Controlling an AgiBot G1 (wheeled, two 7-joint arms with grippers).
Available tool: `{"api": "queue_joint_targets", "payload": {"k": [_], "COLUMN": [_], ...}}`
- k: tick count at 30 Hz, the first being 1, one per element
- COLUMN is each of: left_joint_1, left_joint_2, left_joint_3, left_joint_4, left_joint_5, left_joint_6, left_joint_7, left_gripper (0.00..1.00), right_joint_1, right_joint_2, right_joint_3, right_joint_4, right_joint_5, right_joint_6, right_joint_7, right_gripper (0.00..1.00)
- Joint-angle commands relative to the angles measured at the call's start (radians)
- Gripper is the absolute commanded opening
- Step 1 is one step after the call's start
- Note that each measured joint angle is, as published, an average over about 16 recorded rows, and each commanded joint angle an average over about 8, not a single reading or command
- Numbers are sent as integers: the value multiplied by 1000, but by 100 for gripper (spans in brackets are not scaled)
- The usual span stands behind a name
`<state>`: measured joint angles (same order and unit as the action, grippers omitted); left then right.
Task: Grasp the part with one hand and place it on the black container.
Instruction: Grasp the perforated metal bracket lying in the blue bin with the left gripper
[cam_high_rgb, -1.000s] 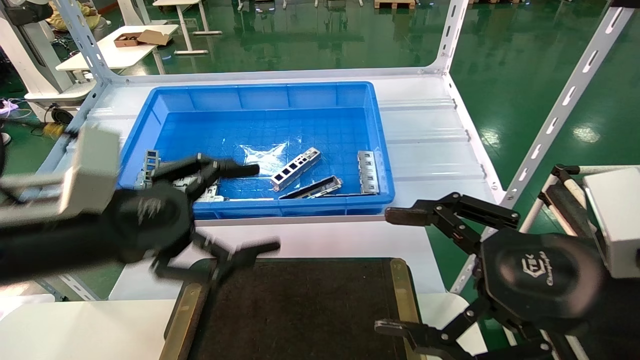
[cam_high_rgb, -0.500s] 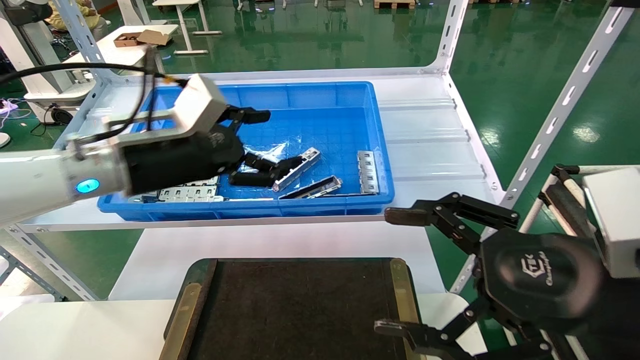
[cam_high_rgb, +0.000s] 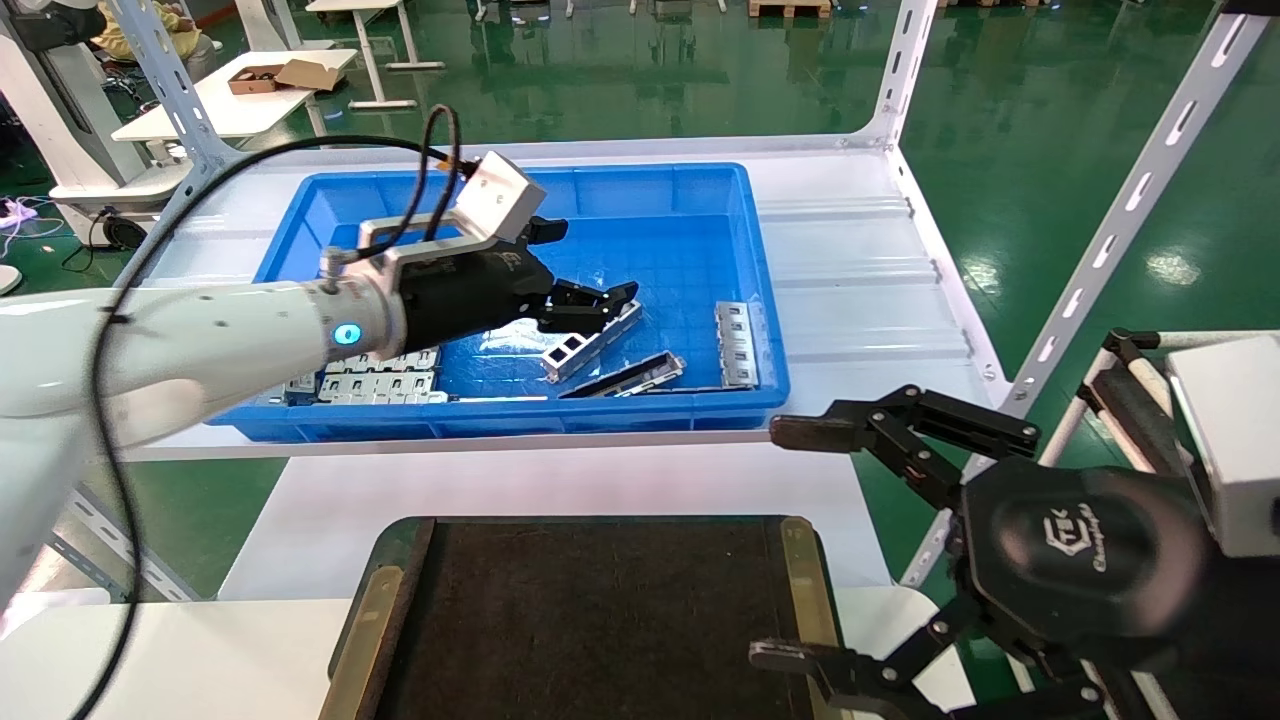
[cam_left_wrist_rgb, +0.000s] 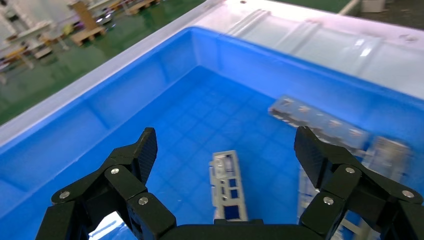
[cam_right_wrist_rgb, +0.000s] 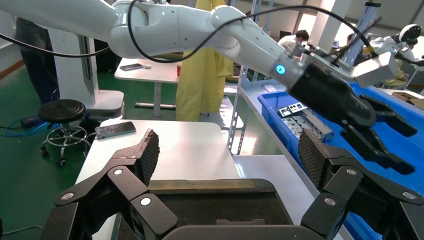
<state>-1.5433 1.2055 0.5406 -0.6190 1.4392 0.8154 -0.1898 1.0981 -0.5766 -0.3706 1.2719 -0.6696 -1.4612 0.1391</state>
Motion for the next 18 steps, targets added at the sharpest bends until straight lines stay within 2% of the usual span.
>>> {"api": "queue_joint_targets", "payload": {"k": [1, 13, 14, 15, 16, 18], "left_joint_1": [-10, -57, -60, -62, -65, -68], "left_joint_2": [32, 130, 134, 137, 139, 142], "left_joint_3": [5, 12, 13, 14, 15, 19], "left_joint_4": [55, 284, 297, 308, 317, 332], "left_joint_5": [13, 12, 9, 6, 3, -2], "left_joint_6": [-32, -63, -62, -61, -59, -55], "left_joint_7": [13, 91, 95, 97, 99, 102], "left_gripper": [100, 100, 100, 100, 92, 67], "right_joint_1": [0, 0, 0, 0, 0, 0], "right_joint_2": [0, 0, 0, 0, 0, 0], "right_joint_3": [0, 0, 0, 0, 0, 0], "right_joint_4": [0, 0, 0, 0, 0, 0], "right_joint_5": [0, 0, 0, 0, 0, 0], "right_joint_6": [0, 0, 0, 0, 0, 0], "right_joint_7": [0, 0, 0, 0, 0, 0], "right_gripper": [100, 99, 96, 84, 72, 47]}}
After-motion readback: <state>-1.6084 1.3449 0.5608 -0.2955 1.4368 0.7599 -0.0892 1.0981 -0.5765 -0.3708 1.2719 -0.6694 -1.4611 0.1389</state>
